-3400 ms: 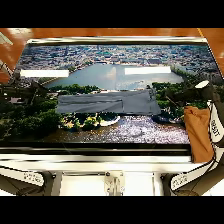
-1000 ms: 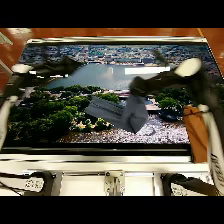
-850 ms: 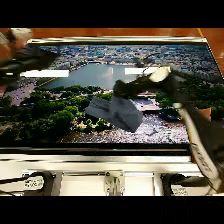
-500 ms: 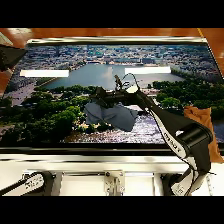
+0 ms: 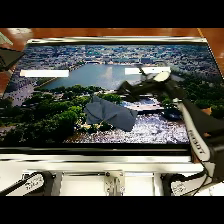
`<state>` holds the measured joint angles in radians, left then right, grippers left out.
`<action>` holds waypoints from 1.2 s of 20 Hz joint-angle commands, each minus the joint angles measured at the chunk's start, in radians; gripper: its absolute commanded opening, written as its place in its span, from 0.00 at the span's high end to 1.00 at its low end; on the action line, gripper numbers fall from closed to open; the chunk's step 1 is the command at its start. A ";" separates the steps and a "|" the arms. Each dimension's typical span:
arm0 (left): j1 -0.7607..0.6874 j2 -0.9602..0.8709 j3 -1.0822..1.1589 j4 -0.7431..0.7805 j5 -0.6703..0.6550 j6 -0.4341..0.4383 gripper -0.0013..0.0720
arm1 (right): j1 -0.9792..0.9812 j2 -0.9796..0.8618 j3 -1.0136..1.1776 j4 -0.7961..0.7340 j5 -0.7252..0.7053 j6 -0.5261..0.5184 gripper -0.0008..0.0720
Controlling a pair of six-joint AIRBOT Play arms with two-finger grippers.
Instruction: Fold the shirts.
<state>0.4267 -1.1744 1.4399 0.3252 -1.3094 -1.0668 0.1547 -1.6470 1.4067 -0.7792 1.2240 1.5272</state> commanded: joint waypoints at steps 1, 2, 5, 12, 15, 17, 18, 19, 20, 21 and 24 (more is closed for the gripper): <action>0.001 0.002 0.000 0.012 -0.010 -0.002 0.93 | -0.136 0.085 -0.061 -0.422 0.283 0.087 0.02; 0.001 0.002 0.000 0.013 -0.013 -0.003 0.93 | -0.150 0.089 -0.116 -0.375 0.256 0.078 0.02; 0.001 0.002 0.000 0.013 -0.013 -0.012 0.93 | -0.133 0.082 -0.308 -0.147 0.017 0.032 0.02; 0.001 0.002 0.000 0.012 -0.013 -0.057 0.93 | -0.019 -0.023 -0.393 0.050 -0.145 -0.080 0.03; 0.001 0.002 0.000 0.012 -0.013 -0.064 0.93 | -0.014 -0.018 -0.389 0.090 -0.193 -0.098 0.91; 0.001 0.002 0.000 0.012 -0.013 -0.064 0.93 | -0.059 0.015 -0.345 0.123 -0.152 -0.219 0.91; 0.001 0.002 0.000 0.012 -0.013 -0.064 0.93 | -0.098 0.052 -0.303 0.122 -0.117 -0.248 0.91; 0.001 0.002 0.000 0.012 -0.013 -0.064 0.93 | -0.141 0.094 -0.255 0.119 -0.089 -0.253 0.91; 0.001 0.002 0.000 0.012 -0.013 -0.064 0.93 | -0.190 0.140 -0.202 0.117 -0.069 -0.242 0.91; 0.001 0.002 0.000 0.012 -0.013 -0.064 0.93 | -0.249 0.190 -0.142 0.115 -0.063 -0.206 0.91; 0.001 0.002 0.000 0.012 -0.013 -0.064 0.93 | -0.438 0.294 0.013 0.115 -0.016 -0.091 0.91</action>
<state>0.4267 -1.1725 1.4399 0.3374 -1.3228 -1.1301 -0.1368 -1.4437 1.2911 -0.6724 1.1595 1.3651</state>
